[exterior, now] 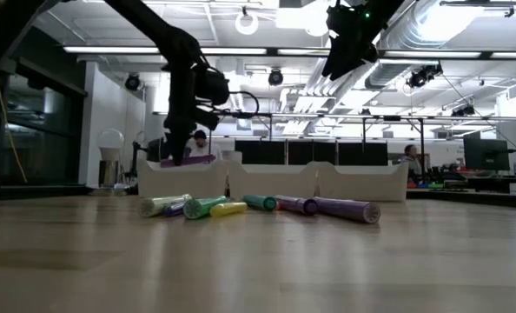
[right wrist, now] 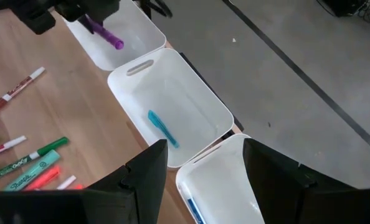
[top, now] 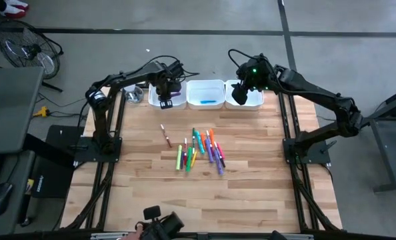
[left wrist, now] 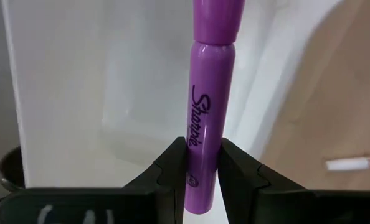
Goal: Pick & Place Markers
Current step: Put the light violet highlighter pen into the left white bin, then put the brown marker pen into the right white bin
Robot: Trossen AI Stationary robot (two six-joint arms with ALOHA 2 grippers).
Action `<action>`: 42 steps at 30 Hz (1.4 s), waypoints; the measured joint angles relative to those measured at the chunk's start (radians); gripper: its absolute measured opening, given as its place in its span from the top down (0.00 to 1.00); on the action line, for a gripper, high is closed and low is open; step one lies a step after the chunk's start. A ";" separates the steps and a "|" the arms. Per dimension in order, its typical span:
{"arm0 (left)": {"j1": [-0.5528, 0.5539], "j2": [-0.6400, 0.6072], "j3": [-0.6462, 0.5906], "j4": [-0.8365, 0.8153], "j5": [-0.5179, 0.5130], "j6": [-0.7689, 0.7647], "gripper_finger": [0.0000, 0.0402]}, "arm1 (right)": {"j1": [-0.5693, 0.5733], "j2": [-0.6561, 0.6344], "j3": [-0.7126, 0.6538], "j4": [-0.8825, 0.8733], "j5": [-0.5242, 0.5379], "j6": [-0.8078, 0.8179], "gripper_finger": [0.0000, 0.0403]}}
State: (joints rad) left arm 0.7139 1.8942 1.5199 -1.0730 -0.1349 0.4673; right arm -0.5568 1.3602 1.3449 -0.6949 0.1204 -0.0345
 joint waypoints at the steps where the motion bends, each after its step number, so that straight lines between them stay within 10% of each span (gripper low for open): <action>1: 0.000 0.006 0.000 -0.004 -0.002 0.000 0.83 | 0.000 0.000 0.000 0.000 0.000 0.000 0.50; 20: -0.001 0.024 -0.001 -0.010 -0.001 -0.128 0.58 | 0.000 0.000 0.000 -0.014 -0.040 0.006 0.50; 42: -0.199 -0.220 -0.002 0.166 0.278 -0.458 0.73 | 0.000 0.000 0.000 -0.041 -0.039 0.008 0.50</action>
State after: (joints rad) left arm 0.5150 1.6742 1.5180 -0.9070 0.1428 0.0097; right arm -0.5564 1.3602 1.3449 -0.7357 0.0813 -0.0269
